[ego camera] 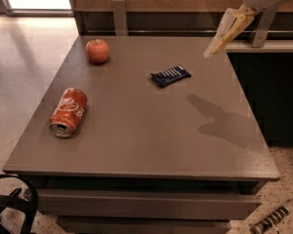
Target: Place coke can upright
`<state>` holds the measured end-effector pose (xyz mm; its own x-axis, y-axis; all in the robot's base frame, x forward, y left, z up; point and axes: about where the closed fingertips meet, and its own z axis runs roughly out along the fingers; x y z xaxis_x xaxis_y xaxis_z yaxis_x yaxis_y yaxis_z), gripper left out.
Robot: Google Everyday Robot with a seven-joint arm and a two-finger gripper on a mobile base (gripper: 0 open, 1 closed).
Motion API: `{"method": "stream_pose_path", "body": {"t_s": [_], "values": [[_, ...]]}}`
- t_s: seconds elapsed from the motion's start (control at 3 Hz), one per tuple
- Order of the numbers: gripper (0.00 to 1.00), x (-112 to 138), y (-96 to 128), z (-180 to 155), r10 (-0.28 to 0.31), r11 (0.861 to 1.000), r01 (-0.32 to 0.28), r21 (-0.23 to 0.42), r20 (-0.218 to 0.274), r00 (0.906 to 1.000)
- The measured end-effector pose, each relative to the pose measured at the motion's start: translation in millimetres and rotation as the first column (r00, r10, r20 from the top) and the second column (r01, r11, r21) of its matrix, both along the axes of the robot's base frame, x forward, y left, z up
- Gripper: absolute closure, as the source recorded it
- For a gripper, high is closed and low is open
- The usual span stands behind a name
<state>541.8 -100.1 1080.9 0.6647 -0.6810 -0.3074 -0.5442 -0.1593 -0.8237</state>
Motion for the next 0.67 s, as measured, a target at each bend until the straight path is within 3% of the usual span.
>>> {"method": "stream_pose_path", "body": {"t_s": [0.33,0.67], "values": [[0.0,9.8,23.6,-5.7,0.072,0.997,-0.07,-0.037,0.041,0.9966],[0.0,12.9,55.9,-10.1,0.156,0.981,-0.143,-0.133,0.096,0.9831]]}}
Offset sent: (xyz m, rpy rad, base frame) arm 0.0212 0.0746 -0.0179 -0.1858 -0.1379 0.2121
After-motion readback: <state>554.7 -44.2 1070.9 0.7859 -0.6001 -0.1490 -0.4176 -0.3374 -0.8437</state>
